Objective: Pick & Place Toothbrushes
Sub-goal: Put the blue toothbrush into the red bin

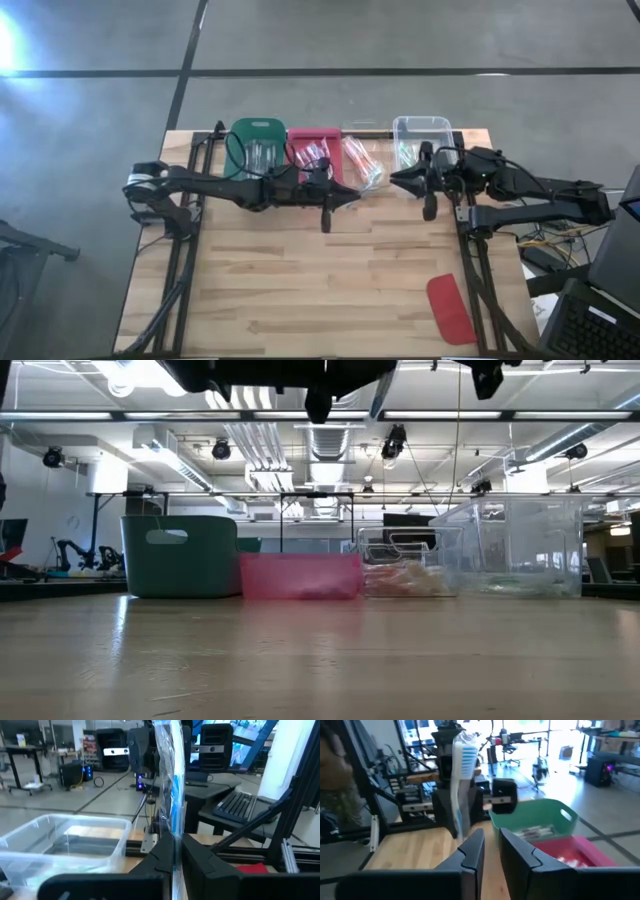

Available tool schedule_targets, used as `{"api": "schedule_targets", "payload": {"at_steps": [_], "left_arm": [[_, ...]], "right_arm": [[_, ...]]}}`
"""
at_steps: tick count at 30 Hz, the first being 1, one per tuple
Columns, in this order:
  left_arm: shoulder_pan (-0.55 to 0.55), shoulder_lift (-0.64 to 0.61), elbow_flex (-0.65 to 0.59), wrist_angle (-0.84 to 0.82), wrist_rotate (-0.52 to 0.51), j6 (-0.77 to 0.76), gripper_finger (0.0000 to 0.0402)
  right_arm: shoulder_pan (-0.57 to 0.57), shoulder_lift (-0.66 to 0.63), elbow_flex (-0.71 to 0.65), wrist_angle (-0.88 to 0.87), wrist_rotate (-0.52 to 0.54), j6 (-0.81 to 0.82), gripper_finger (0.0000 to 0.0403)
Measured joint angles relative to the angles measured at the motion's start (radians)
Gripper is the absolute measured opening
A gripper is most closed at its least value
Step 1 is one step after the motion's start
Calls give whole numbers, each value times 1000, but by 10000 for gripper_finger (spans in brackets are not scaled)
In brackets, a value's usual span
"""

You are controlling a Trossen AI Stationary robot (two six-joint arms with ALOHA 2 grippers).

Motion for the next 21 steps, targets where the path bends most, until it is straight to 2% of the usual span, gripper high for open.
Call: {"api": "schedule_targets", "payload": {"at_steps": [7, 21], "left_arm": [[10, 0, -1, 82, 0, 20, 20], [15, 0, 1, 108, -1, 63, 20]], "right_arm": [[0, 79, 0, 156, -130, -25, 96], [-1, 201, 0, 356, -129, -38, 171]]}}
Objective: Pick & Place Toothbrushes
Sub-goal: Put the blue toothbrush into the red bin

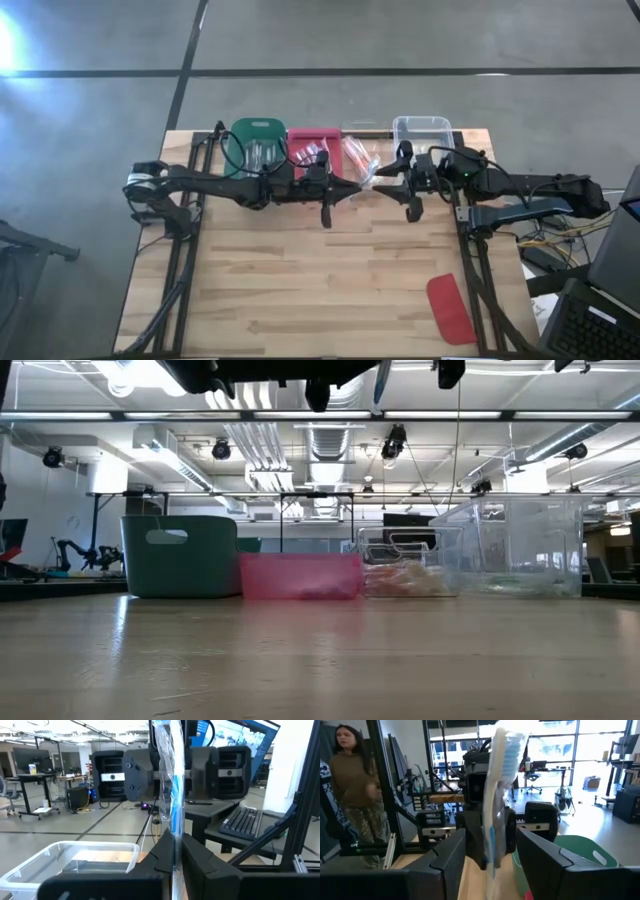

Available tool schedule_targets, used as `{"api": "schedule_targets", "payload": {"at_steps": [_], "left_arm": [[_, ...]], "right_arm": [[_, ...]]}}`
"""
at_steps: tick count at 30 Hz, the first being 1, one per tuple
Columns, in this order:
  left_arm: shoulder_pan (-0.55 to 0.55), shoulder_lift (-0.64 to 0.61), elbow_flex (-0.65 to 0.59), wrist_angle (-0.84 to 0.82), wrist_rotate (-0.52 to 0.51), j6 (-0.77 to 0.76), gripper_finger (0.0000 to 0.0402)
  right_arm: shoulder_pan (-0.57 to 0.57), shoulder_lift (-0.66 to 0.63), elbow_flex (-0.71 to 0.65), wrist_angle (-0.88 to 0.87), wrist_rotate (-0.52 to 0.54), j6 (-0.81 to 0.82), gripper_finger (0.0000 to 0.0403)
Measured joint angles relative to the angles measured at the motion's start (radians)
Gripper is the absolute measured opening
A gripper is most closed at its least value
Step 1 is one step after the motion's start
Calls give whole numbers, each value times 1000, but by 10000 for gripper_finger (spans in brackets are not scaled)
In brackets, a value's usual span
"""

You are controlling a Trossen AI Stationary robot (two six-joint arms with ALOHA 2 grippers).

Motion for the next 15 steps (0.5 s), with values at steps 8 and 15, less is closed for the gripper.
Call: {"api": "schedule_targets", "payload": {"at_steps": [8, 15], "left_arm": [[0, 0, 6, 1, 1, 7, 20], [0, 0, 6, 1, 1, 7, 22]], "right_arm": [[0, 80, 17, 61, 2, 0, 190], [0, 140, 41, 95, 3, -6, 169]]}}
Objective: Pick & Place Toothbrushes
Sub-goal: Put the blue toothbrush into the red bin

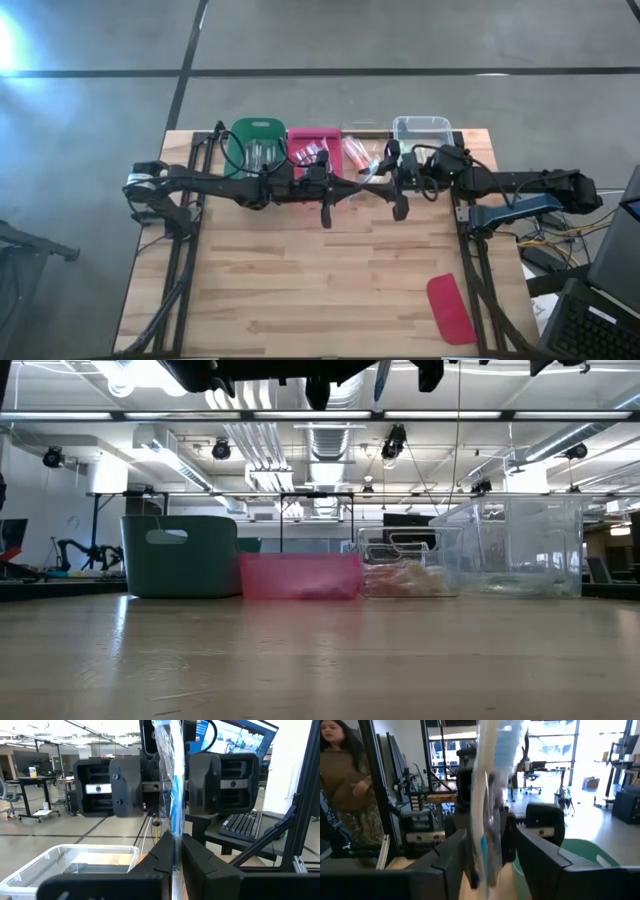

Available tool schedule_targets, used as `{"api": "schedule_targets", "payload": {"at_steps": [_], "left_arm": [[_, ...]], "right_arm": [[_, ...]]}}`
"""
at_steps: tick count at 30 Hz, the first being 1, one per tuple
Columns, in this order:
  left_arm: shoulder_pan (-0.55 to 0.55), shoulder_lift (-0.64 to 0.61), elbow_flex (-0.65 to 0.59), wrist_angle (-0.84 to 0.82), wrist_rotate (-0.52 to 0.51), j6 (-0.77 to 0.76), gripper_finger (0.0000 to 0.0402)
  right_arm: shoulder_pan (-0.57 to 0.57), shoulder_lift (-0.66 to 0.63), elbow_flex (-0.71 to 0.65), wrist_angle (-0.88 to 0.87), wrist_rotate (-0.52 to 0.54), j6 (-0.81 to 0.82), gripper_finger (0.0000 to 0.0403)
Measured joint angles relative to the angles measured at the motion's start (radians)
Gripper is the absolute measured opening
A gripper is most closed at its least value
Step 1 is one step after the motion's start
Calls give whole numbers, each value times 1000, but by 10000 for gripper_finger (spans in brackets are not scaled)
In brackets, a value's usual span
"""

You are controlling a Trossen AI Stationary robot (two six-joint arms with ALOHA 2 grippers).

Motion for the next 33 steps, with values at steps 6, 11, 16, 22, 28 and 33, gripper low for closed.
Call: {"api": "schedule_targets", "payload": {"at_steps": [6, 11, 16, 22, 28, 33], "left_arm": [[0, 0, 0, -1, 0, 1, 24], [0, 0, 0, -1, -1, 0, 27], [0, -2, 4, -39, 1, 73, 48], [-5, -13, 37, -142, -8, 237, 99], [-18, -13, 60, -288, -80, 545, 153], [-65, -6, 61, -336, -175, 1158, 178]], "right_arm": [[0, -11, 7, 3, -7, 9, 87], [0, -14, 7, 3, -8, 17, 22], [-2, -30, 7, -58, -4, 69, 17], [-2, -126, 6, -197, -3, 129, 15], [-3, -219, 6, -373, 0, 221, 15], [-20, -247, 6, -494, -5, 317, 15]]}}
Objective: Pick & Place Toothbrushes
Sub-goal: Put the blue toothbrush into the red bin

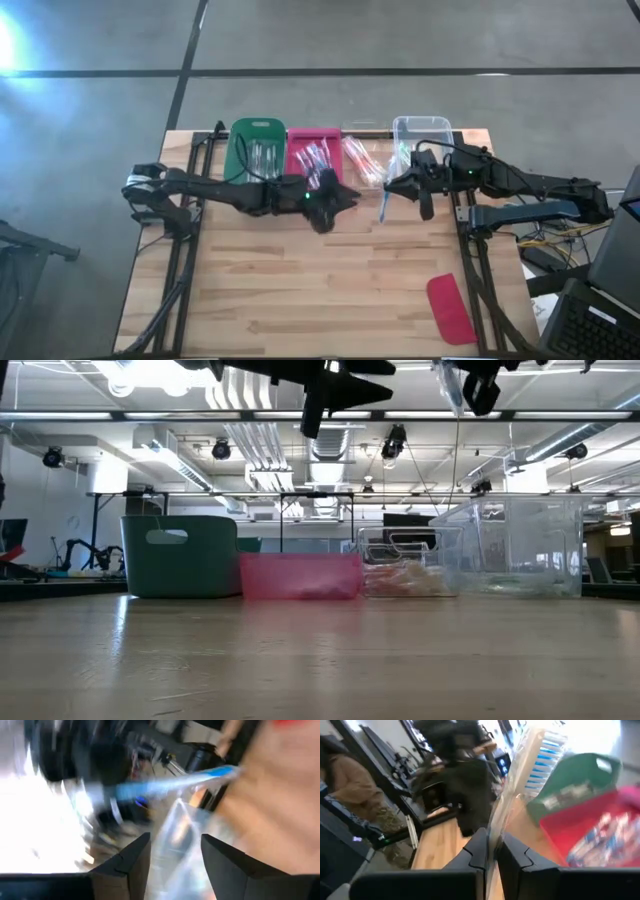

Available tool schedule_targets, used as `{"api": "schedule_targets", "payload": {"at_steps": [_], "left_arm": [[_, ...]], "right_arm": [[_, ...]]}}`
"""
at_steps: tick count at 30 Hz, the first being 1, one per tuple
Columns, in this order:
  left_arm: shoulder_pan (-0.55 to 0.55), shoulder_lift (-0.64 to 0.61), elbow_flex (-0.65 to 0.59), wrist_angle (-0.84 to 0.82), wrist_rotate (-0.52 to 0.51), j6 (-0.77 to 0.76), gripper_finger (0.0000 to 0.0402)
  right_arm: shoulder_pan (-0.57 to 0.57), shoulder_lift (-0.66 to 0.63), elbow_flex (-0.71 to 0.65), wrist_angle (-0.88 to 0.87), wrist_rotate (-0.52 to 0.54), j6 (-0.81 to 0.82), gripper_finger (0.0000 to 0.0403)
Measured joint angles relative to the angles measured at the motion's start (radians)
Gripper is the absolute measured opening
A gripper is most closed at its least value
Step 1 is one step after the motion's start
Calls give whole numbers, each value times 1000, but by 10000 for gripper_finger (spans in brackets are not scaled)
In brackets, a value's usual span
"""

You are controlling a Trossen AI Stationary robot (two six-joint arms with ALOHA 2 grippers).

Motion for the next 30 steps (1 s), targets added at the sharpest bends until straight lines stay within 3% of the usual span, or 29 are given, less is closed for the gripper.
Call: {"api": "schedule_targets", "payload": {"at_steps": [5, 10, 30], "left_arm": [[-52, 18, 0, -3, -5, 677, 179], [-69, 28, 2, 1, -20, 970, 179], [-71, 57, 12, 31, -31, 1070, 181]], "right_arm": [[-39, 18, 0, -35, -101, 88, 15], [-55, 53, 0, 17, -227, 168, 15], [-55, 243, 0, 270, -241, 207, 15]]}}
